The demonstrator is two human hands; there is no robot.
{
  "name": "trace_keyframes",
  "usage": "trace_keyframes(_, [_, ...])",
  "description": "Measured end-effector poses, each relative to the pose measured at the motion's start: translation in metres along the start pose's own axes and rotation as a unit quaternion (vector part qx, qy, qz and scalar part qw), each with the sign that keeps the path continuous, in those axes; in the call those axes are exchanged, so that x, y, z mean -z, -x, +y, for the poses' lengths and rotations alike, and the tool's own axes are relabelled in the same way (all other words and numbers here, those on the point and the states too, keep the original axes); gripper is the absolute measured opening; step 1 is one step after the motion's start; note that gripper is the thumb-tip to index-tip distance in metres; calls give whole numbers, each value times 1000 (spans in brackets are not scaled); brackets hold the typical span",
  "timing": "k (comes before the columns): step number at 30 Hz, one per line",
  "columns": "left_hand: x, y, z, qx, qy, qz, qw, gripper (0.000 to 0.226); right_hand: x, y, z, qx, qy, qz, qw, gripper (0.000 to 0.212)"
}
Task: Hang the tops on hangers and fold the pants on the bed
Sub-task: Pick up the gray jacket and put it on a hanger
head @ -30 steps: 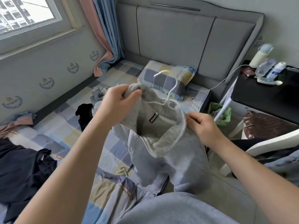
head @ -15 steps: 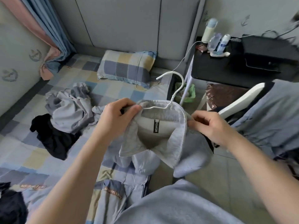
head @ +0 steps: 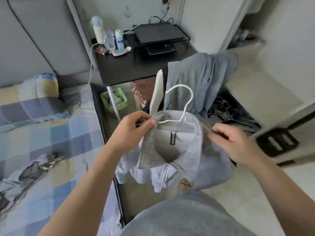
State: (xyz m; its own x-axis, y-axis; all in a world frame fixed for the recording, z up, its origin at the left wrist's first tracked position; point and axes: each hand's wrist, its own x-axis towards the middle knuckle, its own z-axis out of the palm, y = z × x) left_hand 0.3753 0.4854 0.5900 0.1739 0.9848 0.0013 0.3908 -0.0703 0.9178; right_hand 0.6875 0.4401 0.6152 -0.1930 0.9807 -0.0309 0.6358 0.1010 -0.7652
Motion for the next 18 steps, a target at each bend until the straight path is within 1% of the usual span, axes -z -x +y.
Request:
trace_keyframes(3, [-51, -44, 23, -12, 0, -59, 998, 30, 37, 15, 33, -46, 8, 64, 997, 30])
trace_keyframes(5, [-88, -75, 39, -14, -10, -89, 996, 21, 62, 21, 53, -64, 18, 106, 992, 25])
trace_keyframes(7, [-128, -108, 57, -31, -26, -104, 994, 12, 92, 23, 72, -88, 20, 149, 985, 25])
trace_keyframes(8, [-148, -124, 68, -45, -40, -106, 993, 11, 107, 22, 82, -102, 15, 169, 980, 26])
trace_keyframes(10, [-186, -154, 90, -72, -67, -112, 989, 25, 137, 21, 101, -138, -7, 201, 970, 29])
trace_keyframes(12, [-220, -177, 111, -87, -88, -137, 983, 39, 164, 19, 119, -175, -34, 224, 958, 30])
trace_keyframes(14, [-248, -195, 129, -99, -100, -166, 976, 50, 189, 15, 133, -193, -54, 241, 950, 29])
trace_keyframes(16, [-270, -211, 143, -98, -98, -186, 973, 60, 208, 8, 142, -208, -85, 252, 941, 26])
trace_keyframes(18, [-287, -226, 154, -102, -98, -199, 970, 64, 224, -2, 149, -228, -145, 280, 921, 27])
